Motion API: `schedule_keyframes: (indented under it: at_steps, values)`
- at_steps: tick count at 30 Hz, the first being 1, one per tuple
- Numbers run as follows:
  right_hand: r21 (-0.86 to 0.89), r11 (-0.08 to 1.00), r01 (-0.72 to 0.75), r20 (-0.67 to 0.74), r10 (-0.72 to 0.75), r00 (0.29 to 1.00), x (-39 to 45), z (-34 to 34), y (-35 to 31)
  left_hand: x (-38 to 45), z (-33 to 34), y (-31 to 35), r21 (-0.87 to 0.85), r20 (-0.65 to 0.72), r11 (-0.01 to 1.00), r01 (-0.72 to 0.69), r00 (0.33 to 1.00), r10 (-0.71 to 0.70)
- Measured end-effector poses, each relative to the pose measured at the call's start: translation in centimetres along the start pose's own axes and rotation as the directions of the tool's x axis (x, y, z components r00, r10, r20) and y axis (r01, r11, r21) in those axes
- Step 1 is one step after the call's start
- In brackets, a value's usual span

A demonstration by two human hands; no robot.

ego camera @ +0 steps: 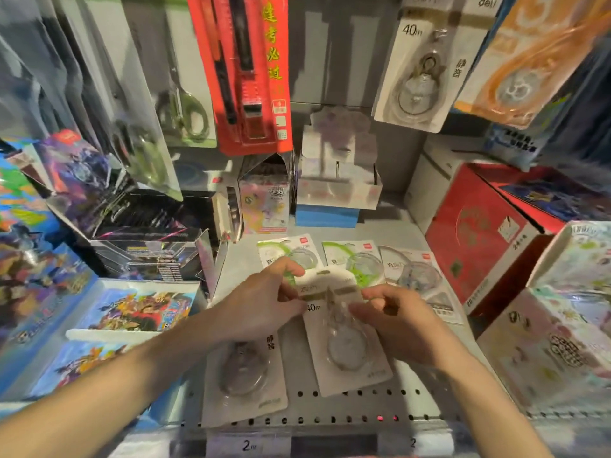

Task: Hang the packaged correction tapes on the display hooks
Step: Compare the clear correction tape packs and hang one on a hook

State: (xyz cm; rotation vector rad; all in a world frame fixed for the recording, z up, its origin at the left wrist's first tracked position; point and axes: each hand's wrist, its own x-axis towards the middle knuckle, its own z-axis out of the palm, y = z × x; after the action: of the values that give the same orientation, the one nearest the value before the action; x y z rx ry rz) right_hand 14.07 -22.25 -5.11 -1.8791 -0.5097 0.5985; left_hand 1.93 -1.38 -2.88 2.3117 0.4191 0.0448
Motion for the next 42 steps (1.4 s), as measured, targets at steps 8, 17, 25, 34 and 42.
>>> schedule_keyframes:
  at_steps: [8, 17, 25, 34, 42]
  values:
    - [0.383, 0.921, 0.065, -0.030, -0.058, 0.998, -0.5, 0.3, -3.4, -0.6, -2.1, 1.6, -0.484, -0.136, 0.874, -0.037, 0.990, -0.034]
    - [0.525, 0.834, 0.171, -0.124, -0.124, 0.985, 0.0, 4.8, -7.9, -3.9, -3.6, 2.1, -0.669, -0.129, 0.743, -0.011, 0.987, -0.101]
    - [0.178, 0.944, 0.278, -0.049, -0.274, 0.961, -1.2, 6.2, -9.3, -7.3, -7.3, -1.4, -0.468, -0.369, 0.866, -0.175, 0.929, -0.011]
    - [-0.506, 0.786, 0.356, 0.252, -0.260, 0.932, -3.6, 10.7, -5.4, -9.3, -9.4, -2.9, -0.196, -0.442, 0.972, -0.128, 0.897, 0.029]
    - [-0.624, 0.655, 0.426, 0.292, -0.310, 0.905, -4.5, 13.3, -4.9, -9.2, -9.4, -3.1, -0.191, -0.447, 0.972, -0.140, 0.894, 0.041]
